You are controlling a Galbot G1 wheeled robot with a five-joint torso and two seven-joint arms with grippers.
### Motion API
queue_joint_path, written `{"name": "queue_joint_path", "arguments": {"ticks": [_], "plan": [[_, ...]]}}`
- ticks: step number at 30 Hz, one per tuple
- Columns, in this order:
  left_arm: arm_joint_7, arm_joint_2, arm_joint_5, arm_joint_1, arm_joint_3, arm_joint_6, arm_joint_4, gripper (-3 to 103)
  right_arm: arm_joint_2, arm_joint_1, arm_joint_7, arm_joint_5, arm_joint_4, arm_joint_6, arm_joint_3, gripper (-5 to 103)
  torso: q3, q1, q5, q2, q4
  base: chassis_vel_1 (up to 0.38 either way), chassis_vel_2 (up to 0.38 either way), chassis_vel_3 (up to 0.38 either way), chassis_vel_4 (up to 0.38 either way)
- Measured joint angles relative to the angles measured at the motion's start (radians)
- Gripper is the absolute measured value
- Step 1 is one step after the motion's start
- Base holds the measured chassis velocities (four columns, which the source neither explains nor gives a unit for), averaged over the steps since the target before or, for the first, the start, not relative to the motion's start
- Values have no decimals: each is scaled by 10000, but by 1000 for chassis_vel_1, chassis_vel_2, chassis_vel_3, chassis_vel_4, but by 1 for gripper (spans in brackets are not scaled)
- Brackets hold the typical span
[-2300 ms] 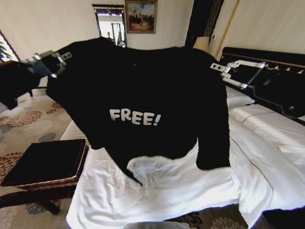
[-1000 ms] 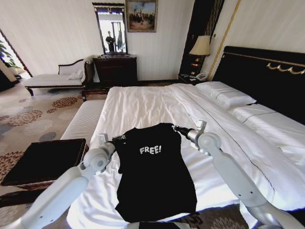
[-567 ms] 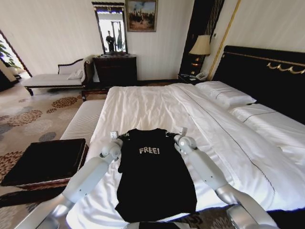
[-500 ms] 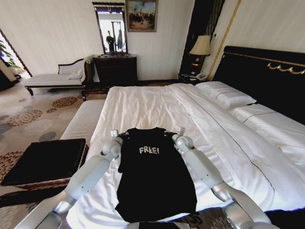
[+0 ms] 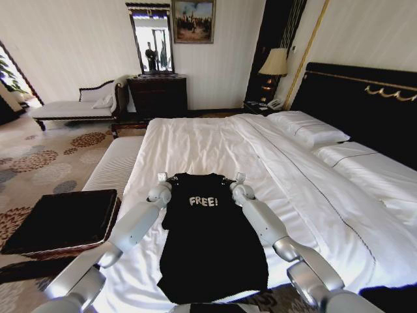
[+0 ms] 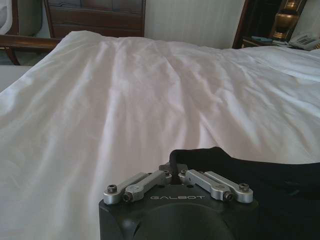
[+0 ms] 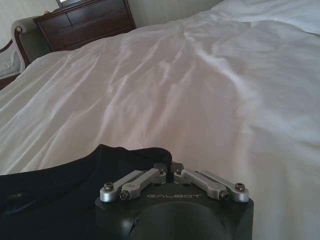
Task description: Fold the clothes on the bed and place them into the basket.
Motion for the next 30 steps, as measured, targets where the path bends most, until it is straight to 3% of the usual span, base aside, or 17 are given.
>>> {"name": "queue_joint_path", "arguments": {"ticks": [10, 12, 13, 17, 19, 22, 23, 25, 28, 30], "plan": [[-164, -81, 17, -38, 247, 168, -235, -2, 25, -68, 24, -212, 175, 129, -110, -1, -2, -1, 0, 0, -2, 0, 0, 0, 0], [-214, -81, 43, 39, 238, 397, -255, 7, -41, -141, -3, -260, 324, 128, -223, 9, -2, -1, 0, 1, 0, 0, 0, 0, 0], [-214, -81, 43, 39, 238, 397, -255, 7, -41, -141, -3, -260, 324, 128, -223, 9, -2, -1, 0, 1, 0, 0, 0, 0, 0], [-217, -52, 180, 178, 196, 826, -403, 29, -149, -228, -15, -109, 488, 57, -357, 30, -2, -1, 0, 0, -3, 0, 0, 0, 0], [-222, -42, 216, 202, 176, 834, -428, 29, -170, -243, -8, -104, 507, 57, -373, 30, -2, -1, 0, 0, -4, 0, 0, 0, 0], [-319, 59, 272, 356, 25, 799, -734, 45, -241, -298, 22, -153, 641, 97, -366, 47, -1, -1, -2, 0, -3, 0, 0, 0, 0], [-344, 143, 273, 438, -33, 743, -941, 51, -291, -351, 36, -170, 788, 130, -338, 47, -2, 0, 0, 0, -3, 0, 0, 0, 0], [-356, 214, 273, 506, -73, 695, -1115, 51, -343, -389, 43, -173, 912, 142, -316, 52, -1, 0, 1, 0, -2, 0, 0, 0, 0], [-369, 864, 333, 1324, -543, 324, -2606, 67, -1097, -861, 32, -177, 2225, 244, -162, 68, -2, 0, 1, 0, -1, 0, 0, 0, 0], [-349, 1040, 361, 1591, -708, 221, -2965, 72, -1353, -1025, 18, -202, 2574, 267, -101, 74, -2, 0, 2, 0, -1, 0, 0, 0, 0]]}}
